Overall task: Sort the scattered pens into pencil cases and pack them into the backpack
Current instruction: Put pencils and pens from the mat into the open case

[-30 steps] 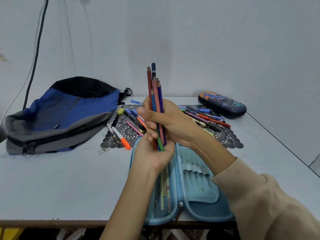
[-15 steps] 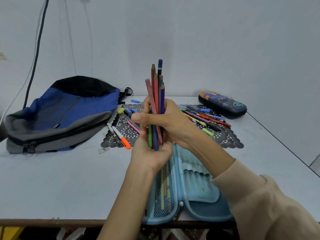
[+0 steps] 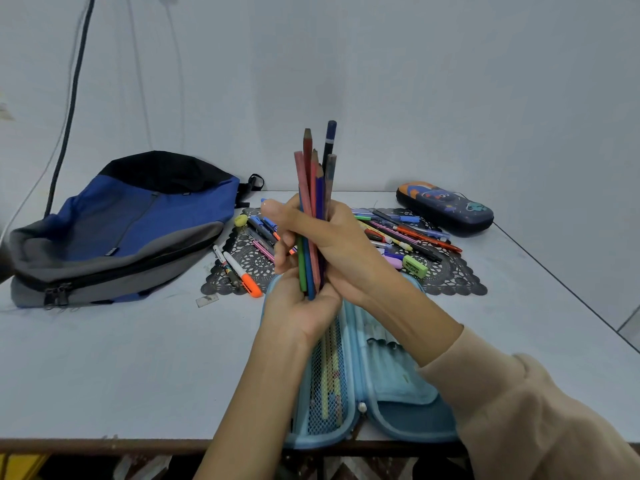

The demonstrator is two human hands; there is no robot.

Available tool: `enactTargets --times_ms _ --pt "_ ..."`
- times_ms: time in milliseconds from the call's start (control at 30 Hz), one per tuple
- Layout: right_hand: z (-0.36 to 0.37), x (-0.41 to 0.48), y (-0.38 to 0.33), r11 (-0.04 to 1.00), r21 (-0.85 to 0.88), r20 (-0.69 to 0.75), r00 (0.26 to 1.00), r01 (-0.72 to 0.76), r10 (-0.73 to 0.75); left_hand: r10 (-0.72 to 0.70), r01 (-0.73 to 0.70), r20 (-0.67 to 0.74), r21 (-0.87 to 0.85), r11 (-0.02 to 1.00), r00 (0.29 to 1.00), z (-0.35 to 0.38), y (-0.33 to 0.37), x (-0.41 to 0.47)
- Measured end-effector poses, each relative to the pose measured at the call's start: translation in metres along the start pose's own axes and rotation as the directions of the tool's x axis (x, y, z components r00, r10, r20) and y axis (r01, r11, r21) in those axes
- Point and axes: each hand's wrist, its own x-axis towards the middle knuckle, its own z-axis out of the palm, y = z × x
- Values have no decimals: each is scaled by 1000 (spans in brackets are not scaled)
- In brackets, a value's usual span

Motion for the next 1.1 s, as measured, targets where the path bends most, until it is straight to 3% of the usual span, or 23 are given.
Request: enactTargets --times_ms 233,333,400,433,467,533,567,600,667,800,900,1000,1100 --pt "2 1 -1 1000 13 -53 998 23 -22 -2 0 24 45 999 1000 7 -3 -4" --pt "0 3 -2 992 113 -92 995 54 -44 7 -21 82 166 986 997 2 10 -5" --pt "-4 4 -3 985 164 -117 992 56 -37 91 -139 167 303 943 982 -5 26 -6" --pt "-7 5 -3 982 185 -138 990 40 -15 161 -234 198 441 866 967 -12 35 -6" --pt "-10 5 -2 978 206 -162 987 18 16 235 -330 233 626 707 944 -18 45 -6" --pt "-16 7 2 968 250 -210 974 -29 84 348 -406 339 903 141 874 -31 62 -10" --pt "-19 9 5 962 269 -233 966 -49 114 340 -373 392 920 -122 855 -38 70 -10" --pt "-21 10 8 955 288 -256 956 -66 143 297 -326 417 893 -310 859 -44 75 -11" --pt "-23 14 14 939 330 -298 934 -95 199 222 -257 408 829 -498 886 -52 79 -13" --pt "-17 21 26 917 365 -348 891 -158 292 196 -240 439 752 -614 877 -51 79 -18" --pt "-9 23 37 904 356 -329 873 -237 359 226 -211 443 739 -639 867 -50 83 -19" --pt "-2 23 49 889 321 -308 851 -328 425 262 -237 453 781 -578 852 -54 82 -21" --pt "1 23 59 880 276 -304 834 -385 460 332 -293 438 866 -406 835 -60 79 -21"
